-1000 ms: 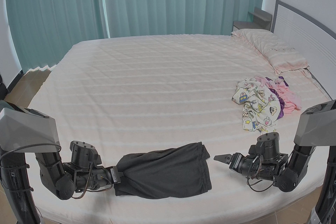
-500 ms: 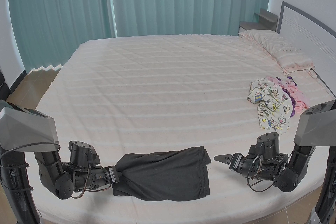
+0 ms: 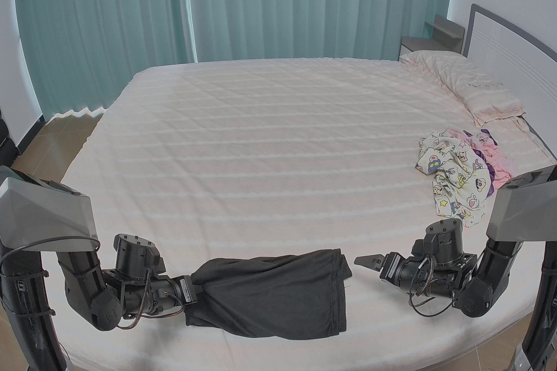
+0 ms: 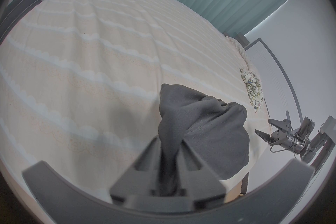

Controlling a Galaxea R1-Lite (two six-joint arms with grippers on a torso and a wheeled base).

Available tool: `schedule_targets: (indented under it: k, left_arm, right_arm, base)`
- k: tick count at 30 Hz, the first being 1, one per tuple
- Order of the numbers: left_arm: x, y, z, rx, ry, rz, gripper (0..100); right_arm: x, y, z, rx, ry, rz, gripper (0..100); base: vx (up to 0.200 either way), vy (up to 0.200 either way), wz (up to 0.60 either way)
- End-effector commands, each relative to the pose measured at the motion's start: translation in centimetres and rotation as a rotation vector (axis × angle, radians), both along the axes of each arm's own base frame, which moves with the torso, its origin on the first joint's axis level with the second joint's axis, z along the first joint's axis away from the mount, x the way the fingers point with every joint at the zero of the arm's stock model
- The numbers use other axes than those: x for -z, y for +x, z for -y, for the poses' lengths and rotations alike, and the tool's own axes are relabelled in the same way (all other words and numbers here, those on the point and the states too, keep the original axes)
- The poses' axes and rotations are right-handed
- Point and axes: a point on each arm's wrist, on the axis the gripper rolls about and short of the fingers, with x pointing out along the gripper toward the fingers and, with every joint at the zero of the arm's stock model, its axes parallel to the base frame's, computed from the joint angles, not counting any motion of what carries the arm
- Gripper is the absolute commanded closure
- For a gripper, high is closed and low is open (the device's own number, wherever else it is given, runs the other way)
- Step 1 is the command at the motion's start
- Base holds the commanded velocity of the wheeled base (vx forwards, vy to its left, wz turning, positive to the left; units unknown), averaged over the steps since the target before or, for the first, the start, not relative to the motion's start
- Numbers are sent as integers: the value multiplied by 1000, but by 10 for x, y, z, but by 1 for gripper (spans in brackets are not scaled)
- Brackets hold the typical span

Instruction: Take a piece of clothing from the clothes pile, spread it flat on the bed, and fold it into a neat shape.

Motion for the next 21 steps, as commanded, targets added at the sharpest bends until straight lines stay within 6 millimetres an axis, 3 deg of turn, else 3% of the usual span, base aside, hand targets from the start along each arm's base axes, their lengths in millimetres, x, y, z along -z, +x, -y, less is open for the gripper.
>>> schedule_targets:
  k: [1, 7, 11, 21]
  left_arm:
    - [-1, 1, -1, -4, -2, 4, 0]
    - [0, -1, -5, -18, 3, -4, 0]
    - [-4, -5, -20, -69, -7, 7, 0]
    - [-18, -44, -30, -152, -103, 6, 0]
  right_arm:
    - [1, 0, 0, -1, -1, -2, 0]
    - [2, -1, 0, -2, -4, -9, 0]
    - [2, -1, 0, -2, -3, -8, 0]
    - [4, -5, -10, -38, -14, -8, 0]
  base:
    - [0, 0, 0]
    - [0, 0, 0]
    - [0, 0, 0]
    - [0, 0, 0]
